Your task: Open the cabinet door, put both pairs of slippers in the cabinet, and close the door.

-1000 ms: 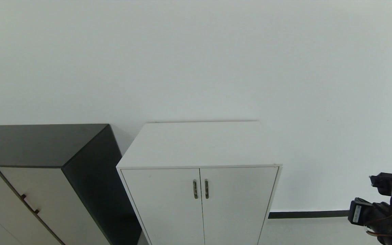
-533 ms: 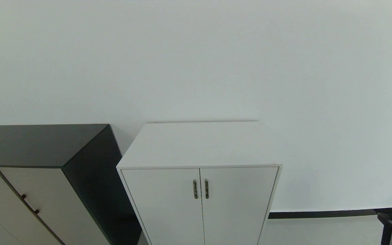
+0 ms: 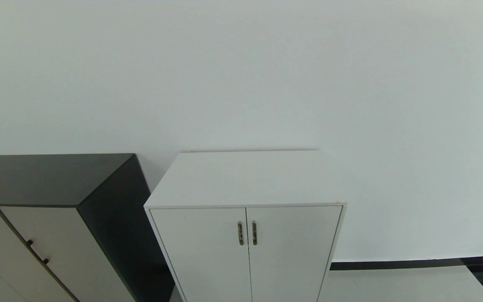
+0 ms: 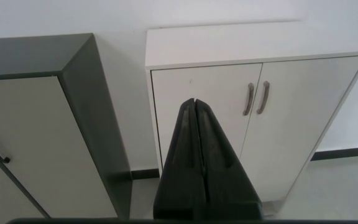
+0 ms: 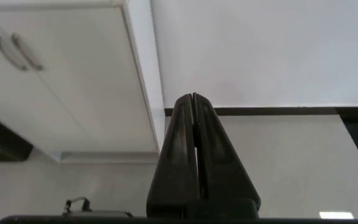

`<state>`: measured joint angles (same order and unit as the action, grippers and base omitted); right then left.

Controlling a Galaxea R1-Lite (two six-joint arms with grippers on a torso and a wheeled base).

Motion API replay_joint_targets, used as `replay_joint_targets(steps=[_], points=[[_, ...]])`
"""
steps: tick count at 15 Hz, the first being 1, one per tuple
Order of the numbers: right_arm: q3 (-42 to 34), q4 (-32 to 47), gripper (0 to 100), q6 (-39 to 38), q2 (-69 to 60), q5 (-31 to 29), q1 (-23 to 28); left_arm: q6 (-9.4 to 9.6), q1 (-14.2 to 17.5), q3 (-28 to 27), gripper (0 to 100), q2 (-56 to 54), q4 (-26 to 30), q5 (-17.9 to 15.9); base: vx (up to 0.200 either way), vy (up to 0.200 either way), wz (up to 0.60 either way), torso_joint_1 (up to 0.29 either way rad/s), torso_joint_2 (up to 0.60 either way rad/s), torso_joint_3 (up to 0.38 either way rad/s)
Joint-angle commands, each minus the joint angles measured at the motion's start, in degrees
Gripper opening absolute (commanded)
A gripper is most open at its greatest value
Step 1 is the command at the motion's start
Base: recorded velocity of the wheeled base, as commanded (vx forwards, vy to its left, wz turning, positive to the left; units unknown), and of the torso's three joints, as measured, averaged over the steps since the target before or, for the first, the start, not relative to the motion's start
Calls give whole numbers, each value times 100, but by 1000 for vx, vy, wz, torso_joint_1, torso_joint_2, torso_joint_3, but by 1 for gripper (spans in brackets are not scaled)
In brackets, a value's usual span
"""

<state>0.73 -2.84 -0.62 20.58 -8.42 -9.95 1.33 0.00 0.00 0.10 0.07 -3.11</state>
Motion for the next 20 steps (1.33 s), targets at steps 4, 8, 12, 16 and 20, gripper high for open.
replay_joint_targets(steps=[4, 8, 12, 16, 20], points=[[111, 398, 0, 282, -1504, 148, -201, -1, 0, 0, 0, 8, 1, -6, 0, 0, 0, 0, 0, 0], [-73, 275, 0, 458, -1495, 1045, -201, -1, 0, 0, 0, 8, 1, 3, 0, 0, 0, 0, 0, 0], [-64, 293, 0, 27, -1495, 737, -157, -1, 0, 0, 0, 8, 1, 3, 0, 0, 0, 0, 0, 0], [-73, 293, 0, 124, -1513, 737, 995, -1, 0, 0, 0, 8, 1, 3, 0, 0, 0, 0, 0, 0], [-73, 284, 0, 97, -1882, 834, 1039, -1, 0, 0, 0, 8, 1, 3, 0, 0, 0, 0, 0, 0]])
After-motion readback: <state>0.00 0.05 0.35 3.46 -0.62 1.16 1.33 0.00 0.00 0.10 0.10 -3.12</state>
